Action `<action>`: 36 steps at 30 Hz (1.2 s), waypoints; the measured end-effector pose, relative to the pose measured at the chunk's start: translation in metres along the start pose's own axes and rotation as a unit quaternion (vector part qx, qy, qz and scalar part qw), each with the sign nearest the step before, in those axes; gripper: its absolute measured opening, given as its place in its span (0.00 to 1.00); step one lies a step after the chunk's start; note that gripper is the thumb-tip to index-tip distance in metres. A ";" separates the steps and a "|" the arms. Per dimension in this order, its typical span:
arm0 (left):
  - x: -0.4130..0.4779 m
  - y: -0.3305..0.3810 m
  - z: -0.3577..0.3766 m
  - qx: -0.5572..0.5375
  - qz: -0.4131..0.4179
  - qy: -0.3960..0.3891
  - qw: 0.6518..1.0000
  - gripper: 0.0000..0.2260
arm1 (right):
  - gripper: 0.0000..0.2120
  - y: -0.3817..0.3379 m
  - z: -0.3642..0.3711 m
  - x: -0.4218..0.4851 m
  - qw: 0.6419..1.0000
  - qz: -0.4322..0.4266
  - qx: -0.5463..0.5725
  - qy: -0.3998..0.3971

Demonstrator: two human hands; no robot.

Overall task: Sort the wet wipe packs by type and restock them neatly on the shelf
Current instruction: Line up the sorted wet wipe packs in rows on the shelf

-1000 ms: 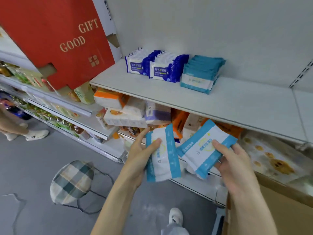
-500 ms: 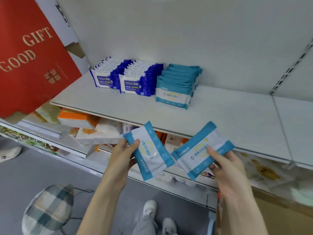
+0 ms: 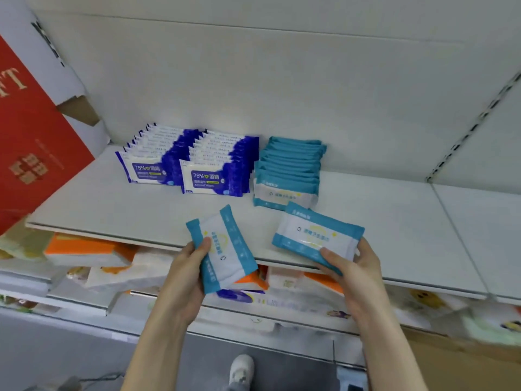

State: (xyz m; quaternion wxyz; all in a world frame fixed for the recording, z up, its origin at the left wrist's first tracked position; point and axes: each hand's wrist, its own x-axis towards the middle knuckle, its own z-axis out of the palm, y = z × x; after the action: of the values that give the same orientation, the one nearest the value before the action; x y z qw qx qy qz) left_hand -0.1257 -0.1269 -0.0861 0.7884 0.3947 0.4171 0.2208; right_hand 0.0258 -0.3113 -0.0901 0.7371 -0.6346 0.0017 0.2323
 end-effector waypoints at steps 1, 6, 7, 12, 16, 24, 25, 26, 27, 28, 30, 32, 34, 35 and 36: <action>0.004 0.005 -0.004 0.013 0.004 -0.004 1.000 0.06 | 0.19 0.000 0.010 0.003 1.000 -0.005 0.004 -0.006; 0.026 0.035 -0.018 0.111 0.043 -0.060 0.991 0.14 | 0.17 0.007 0.055 0.019 0.999 -0.035 0.026 -0.022; 0.031 0.040 -0.019 0.131 0.051 -0.065 0.988 0.14 | 0.16 0.011 0.062 0.023 0.999 -0.050 0.010 -0.013; 0.054 0.054 -0.018 0.206 0.090 -0.074 0.972 0.09 | 0.12 0.032 0.071 0.039 0.972 -0.169 -0.155 0.049; 0.064 0.058 -0.021 0.238 0.113 -0.076 0.962 0.09 | 0.09 0.036 0.063 0.063 0.923 -0.214 -0.299 0.110; 0.080 0.068 -0.022 0.437 0.164 -0.150 0.872 0.07 | 0.17 0.033 0.063 0.082 0.901 -0.216 -0.328 0.184; 0.081 0.066 -0.016 0.452 0.175 -0.162 0.860 0.08 | 0.18 0.033 0.062 0.077 0.911 -0.208 -0.301 0.192; 0.083 0.063 -0.008 0.464 0.189 -0.173 0.848 0.08 | 0.18 0.032 0.061 0.072 0.921 -0.202 -0.267 0.202; 0.086 0.059 0.001 0.477 0.207 -0.183 0.834 0.09 | 0.16 0.031 0.059 0.066 0.932 -0.198 -0.229 0.200; 0.088 0.054 0.012 0.489 0.229 -0.189 0.820 0.09 | 0.14 0.029 0.057 0.061 0.945 -0.198 -0.193 0.174; 0.093 0.045 0.033 0.509 0.274 -0.191 0.793 0.11 | 0.12 0.027 0.056 0.053 0.964 -0.194 -0.169 0.061; 0.097 0.037 0.052 0.534 0.322 -0.184 0.759 0.12 | 0.14 0.028 0.057 0.051 0.949 -0.193 -0.247 -0.020; 0.106 0.030 0.064 0.555 0.386 -0.165 0.718 0.12 | 0.16 0.031 0.058 0.056 0.923 -0.205 -0.325 0.014; 0.111 0.027 0.067 0.556 0.419 -0.155 0.701 0.13 | 0.15 0.032 0.059 0.059 0.916 -0.208 -0.339 0.048; 0.117 0.023 0.069 0.548 0.448 -0.148 0.691 0.15 | 0.14 0.032 0.059 0.062 0.913 -0.207 -0.342 0.076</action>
State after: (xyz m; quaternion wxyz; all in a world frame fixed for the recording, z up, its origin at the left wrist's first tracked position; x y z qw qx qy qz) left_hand -0.0037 -0.0643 -0.1005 0.2917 0.9238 0.1162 0.2190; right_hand 0.0531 -0.2318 -0.1270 0.5038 -0.8501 -0.1530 0.0122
